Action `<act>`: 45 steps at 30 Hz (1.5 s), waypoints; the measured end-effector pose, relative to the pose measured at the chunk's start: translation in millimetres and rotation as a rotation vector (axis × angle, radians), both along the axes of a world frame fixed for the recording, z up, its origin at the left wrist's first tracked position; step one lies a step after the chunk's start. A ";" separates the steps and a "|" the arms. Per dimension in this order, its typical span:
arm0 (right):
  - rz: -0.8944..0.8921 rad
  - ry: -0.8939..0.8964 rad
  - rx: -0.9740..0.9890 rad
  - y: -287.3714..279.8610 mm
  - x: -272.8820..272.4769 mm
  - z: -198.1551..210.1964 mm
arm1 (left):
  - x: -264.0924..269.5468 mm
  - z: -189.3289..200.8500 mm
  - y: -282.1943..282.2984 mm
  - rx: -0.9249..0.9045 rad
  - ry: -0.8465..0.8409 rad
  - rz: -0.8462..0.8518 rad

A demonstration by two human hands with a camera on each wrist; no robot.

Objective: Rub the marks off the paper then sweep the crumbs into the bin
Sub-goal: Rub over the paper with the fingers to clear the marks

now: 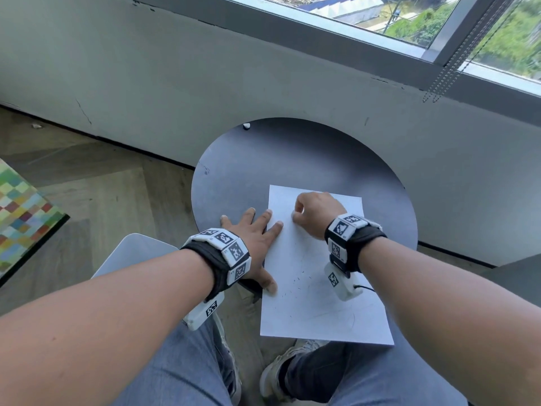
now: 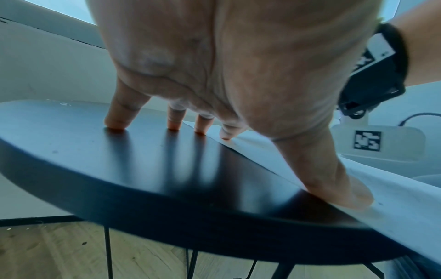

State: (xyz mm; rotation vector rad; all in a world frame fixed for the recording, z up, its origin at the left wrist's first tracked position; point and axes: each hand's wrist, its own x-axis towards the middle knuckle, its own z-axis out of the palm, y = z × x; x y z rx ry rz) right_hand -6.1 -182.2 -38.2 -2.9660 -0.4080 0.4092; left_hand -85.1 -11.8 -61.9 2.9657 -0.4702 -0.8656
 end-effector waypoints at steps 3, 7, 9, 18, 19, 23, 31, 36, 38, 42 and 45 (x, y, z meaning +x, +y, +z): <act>0.134 -0.014 0.020 -2.1 -28.1 -1.2 | 0.1 -0.2 -0.5 0.007 -0.006 -0.001; 0.207 0.059 0.004 -3.9 -32.0 0.5 | 0.6 1.2 -0.6 0.006 -0.005 -0.007; 0.135 0.044 0.007 -6.2 -15.3 1.0 | 1.2 0.3 -0.7 0.013 -0.008 -0.009; 0.148 -0.066 0.002 -17.4 -20.2 -6.9 | 2.1 5.2 -3.4 0.031 0.014 -0.006; 0.211 -0.053 0.021 -19.6 -31.5 -7.5 | 1.7 6.0 -3.8 0.034 0.018 -0.005; 0.379 0.049 0.018 -28.8 -52.9 -5.5 | 1.7 7.6 -5.5 0.042 0.033 0.003; 0.091 -0.044 -0.033 -29.5 9.6 -6.0 | 1.9 7.8 -7.1 0.054 0.024 0.009; 0.289 -0.011 0.011 -25.7 -30.6 -6.4 | 2.4 7.4 -7.1 0.064 0.026 -0.003; 0.386 0.038 0.030 -26.4 -51.2 -6.2 | 2.5 7.5 -7.4 0.060 0.028 -0.007; 0.384 0.085 0.001 -27.8 -44.6 -5.4 | 2.6 7.8 -7.5 0.066 0.030 -0.006; 0.185 0.020 0.017 -32.4 -12.5 -8.9 | 2.4 8.4 -7.7 0.075 0.030 -0.004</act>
